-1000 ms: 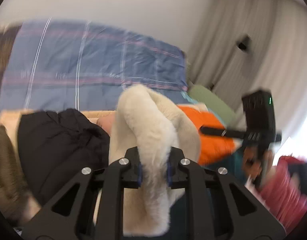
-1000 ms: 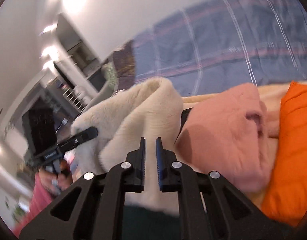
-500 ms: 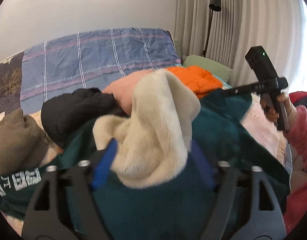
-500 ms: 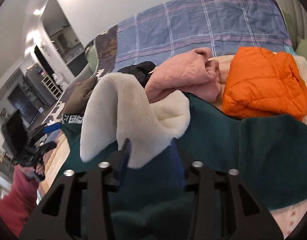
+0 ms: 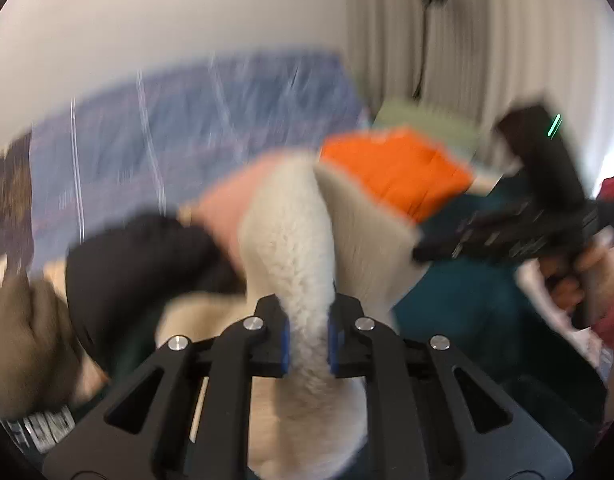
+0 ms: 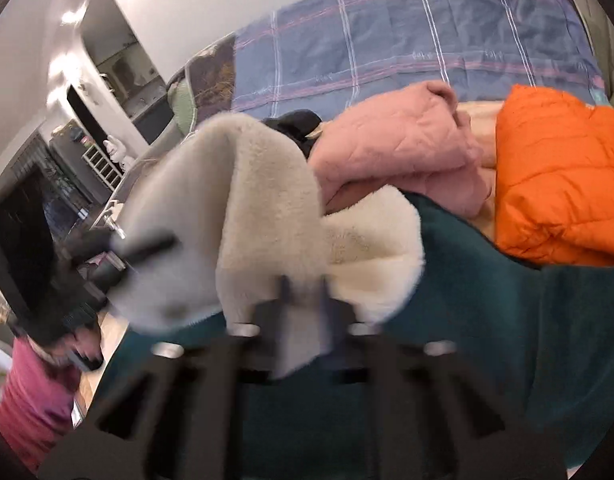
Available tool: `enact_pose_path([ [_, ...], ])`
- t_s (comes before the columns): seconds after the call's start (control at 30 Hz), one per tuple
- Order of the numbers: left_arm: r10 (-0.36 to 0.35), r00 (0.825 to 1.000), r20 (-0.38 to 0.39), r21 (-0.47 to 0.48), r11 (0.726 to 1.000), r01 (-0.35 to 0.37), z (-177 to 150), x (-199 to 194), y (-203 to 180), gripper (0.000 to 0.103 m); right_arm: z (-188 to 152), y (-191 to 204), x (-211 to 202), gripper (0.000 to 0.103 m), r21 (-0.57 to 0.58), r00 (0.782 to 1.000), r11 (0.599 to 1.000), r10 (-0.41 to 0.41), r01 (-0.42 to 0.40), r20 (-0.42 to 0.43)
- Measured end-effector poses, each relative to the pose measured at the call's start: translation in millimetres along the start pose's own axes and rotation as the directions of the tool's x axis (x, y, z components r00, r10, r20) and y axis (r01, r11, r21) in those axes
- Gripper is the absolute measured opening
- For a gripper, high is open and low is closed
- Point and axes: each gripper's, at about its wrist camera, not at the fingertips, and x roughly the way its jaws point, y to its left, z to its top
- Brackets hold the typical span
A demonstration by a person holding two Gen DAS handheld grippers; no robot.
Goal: Fold large clothes
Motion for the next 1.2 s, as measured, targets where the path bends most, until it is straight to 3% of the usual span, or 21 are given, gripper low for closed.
enact_pose_path([
  [0.07,-0.031,0.997,0.069,0.079,0.997,0.025,-2.4,-37.5,-9.7,0.015,-12.9,-0.4,-22.5,0.008,-0.034,1.0,0.999,0.026,-0.025,0.016],
  [0.13,-0.05,0.997,0.066,0.156,0.987,0.039,-25.3,-64.7,-22.1,0.028,-30.8,-5.6,-36.0,0.01,-0.042,0.999,0.998,0.037,-0.038,-0.022],
  [0.27,-0.104,0.993,-0.051,0.144,0.983,0.11,-96.6,-86.4,-36.1,0.041,-57.6,-19.6,-53.5,0.018,0.0,0.997,0.999,-0.04,0.04,-0.059],
  [0.37,-0.03,0.991,-0.127,0.117,0.992,0.045,-133.3,-79.3,-37.1,0.042,-50.2,-8.9,-50.5,0.019,0.001,0.996,0.997,-0.078,0.078,-0.039],
  [0.4,-0.02,0.991,-0.13,0.091,0.995,0.032,-138.9,-80.3,-31.6,0.041,-46.3,-2.3,-47.7,0.019,0.0,0.997,0.997,-0.073,0.073,-0.028],
  [0.47,-0.033,0.993,-0.111,-0.013,0.999,0.031,-139.2,-78.2,-22.8,0.043,-36.7,13.9,-39.1,0.029,0.006,0.999,0.999,-0.049,0.049,0.005],
  [0.53,-0.035,0.996,-0.077,-0.073,0.997,0.029,-134.8,-79.3,-18.4,0.059,-31.7,30.4,-30.2,0.047,0.016,0.999,1.0,-0.024,0.024,0.035],
  [0.63,0.0,0.998,-0.055,-0.076,0.997,-0.005,-129.0,-80.2,-23.3,0.072,-32.5,44.5,-23.1,0.056,0.02,1.0,1.0,0.005,-0.005,0.014],
  [0.73,0.02,0.995,-0.094,-0.092,0.995,-0.029,-131.4,-77.5,-23.4,0.076,-43.8,44.8,-25.7,0.064,0.013,0.997,0.998,-0.068,0.068,-0.023],
  [0.8,-0.001,0.992,-0.129,-0.145,0.989,-0.018,-135.4,-76.8,-19.0,0.076,-55.2,26.5,-30.0,0.064,0.092,0.996,0.993,-0.073,0.078,-0.058],
  [0.87,-0.084,0.984,-0.157,-0.269,0.962,0.039,-145.3,-71.8,-7.9,0.076,-64.8,7.5,-32.9,0.064,0.197,0.994,0.978,-0.053,0.07,-0.092],
  [0.9,-0.145,0.975,-0.168,-0.356,0.931,0.077,-150.4,-66.8,-0.7,0.075,-70.1,-1.1,-34.3,0.064,0.239,0.993,0.968,-0.05,0.074,-0.106],
  [1.0,-0.254,0.956,-0.144,-0.483,0.862,0.156,-157.2,-62.2,6.8,0.074,-84.5,0.2,-33.8,0.064,0.192,0.987,0.978,-0.058,0.087,-0.15],
  [1.07,-0.28,0.952,-0.126,-0.507,0.843,0.181,-156.0,-59.8,7.2,0.074,-95.2,7.8,-26.1,0.064,0.154,0.977,0.987,-0.018,0.052,-0.211],
  [1.2,-0.312,0.936,-0.164,-0.552,0.815,0.175,-148.9,-36.6,6.6,0.075,-106.8,2.6,-12.8,0.065,0.275,0.961,0.96,0.116,-0.044,-0.249],
])
